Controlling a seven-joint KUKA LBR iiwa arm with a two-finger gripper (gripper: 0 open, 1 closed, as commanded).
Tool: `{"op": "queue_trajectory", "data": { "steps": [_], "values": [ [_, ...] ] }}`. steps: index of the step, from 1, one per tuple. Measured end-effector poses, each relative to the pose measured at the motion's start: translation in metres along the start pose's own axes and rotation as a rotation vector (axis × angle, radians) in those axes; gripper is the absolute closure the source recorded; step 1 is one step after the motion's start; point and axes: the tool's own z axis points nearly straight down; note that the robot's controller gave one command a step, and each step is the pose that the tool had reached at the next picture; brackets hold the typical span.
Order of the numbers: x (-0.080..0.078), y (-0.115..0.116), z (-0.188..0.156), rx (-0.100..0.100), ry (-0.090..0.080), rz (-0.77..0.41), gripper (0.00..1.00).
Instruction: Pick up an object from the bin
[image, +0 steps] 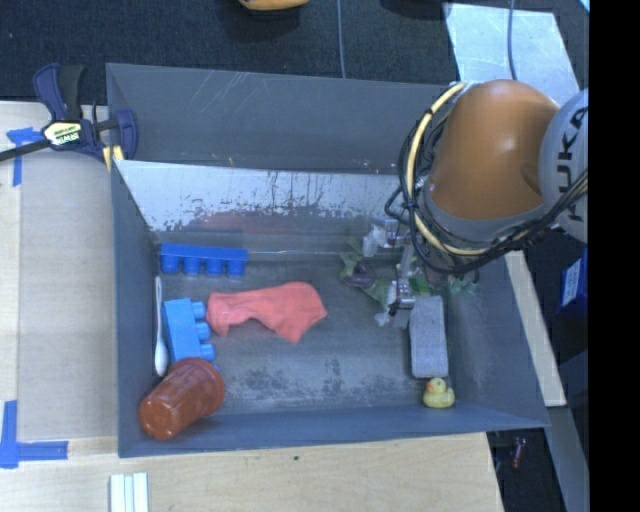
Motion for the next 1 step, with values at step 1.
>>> {"op": "queue_trajectory", "data": {
  "steps": [1],
  "values": [
    [-0.0013,-0.0001,-0.0049,0.000,-0.008,0.000,0.00]
  ]
}}
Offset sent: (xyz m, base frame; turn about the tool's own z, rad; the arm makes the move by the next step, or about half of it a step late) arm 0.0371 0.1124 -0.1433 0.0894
